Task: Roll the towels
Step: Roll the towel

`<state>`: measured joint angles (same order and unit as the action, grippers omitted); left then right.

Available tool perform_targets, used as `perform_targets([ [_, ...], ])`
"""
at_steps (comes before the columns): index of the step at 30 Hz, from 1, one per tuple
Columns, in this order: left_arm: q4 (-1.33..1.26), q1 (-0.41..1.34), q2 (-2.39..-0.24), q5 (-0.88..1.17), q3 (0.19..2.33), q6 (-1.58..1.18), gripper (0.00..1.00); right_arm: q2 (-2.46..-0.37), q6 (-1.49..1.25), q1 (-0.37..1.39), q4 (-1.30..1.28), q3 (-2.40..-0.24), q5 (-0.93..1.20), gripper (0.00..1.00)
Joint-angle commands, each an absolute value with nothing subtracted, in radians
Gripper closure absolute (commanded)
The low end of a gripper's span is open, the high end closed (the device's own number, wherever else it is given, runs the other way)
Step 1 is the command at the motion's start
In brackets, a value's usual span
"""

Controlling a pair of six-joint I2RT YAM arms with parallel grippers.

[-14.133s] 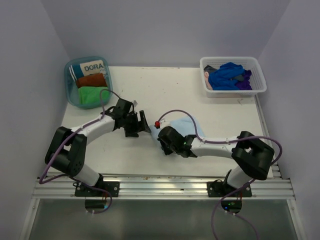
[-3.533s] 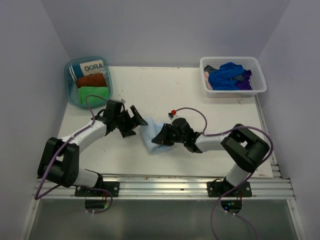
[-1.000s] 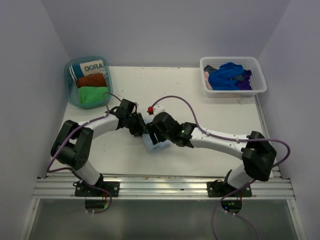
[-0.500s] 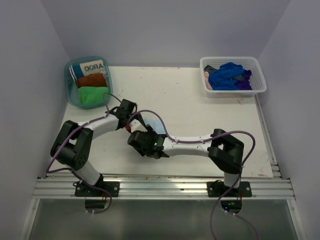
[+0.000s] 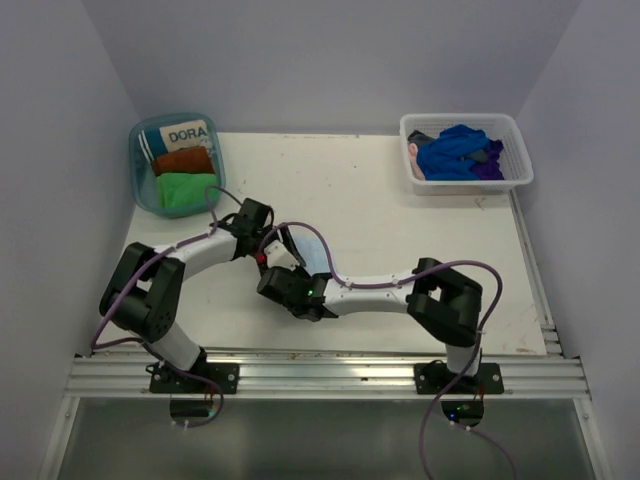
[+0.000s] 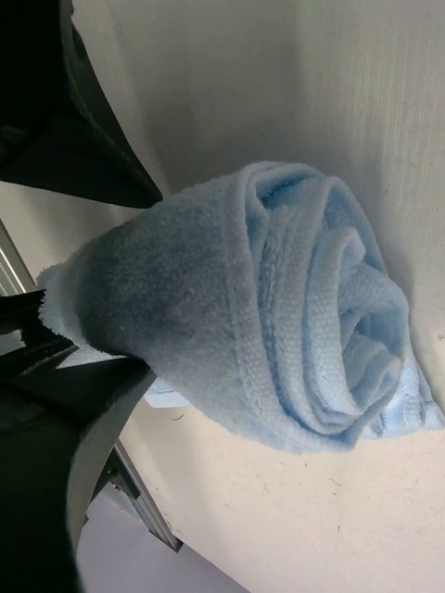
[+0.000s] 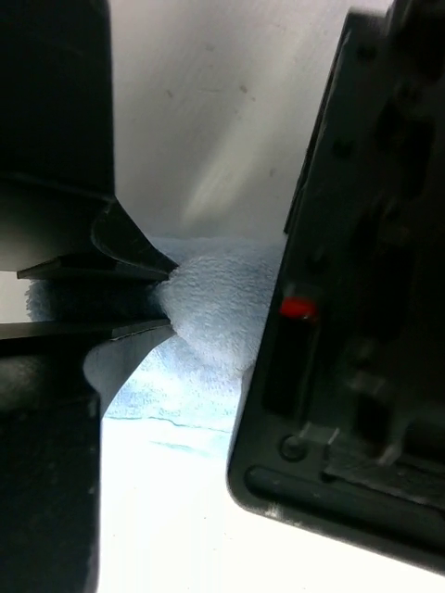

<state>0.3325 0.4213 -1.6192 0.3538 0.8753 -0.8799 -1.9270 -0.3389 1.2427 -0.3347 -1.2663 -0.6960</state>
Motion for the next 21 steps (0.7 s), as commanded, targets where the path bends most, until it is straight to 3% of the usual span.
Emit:
perform_targets([
  [1, 0.341, 0.425, -1.574, 0.376, 0.885, -0.888, 0.29, -1.816, -0.357, 1.19, -0.204, -1.16, -0.587, 0.9],
  [8, 0.344, 0.416, -1.525, 0.382, 0.911, -0.888, 0.15, -1.68, -0.434, 1.051, -0.006, -0.965, -0.284, 0.94],
  [21, 0.207, 0.416, -1.557, 0.454, 0.864, -0.917, 0.12, -1.615, -0.653, 0.867, 0.296, -0.759, 0.147, 0.95],
])
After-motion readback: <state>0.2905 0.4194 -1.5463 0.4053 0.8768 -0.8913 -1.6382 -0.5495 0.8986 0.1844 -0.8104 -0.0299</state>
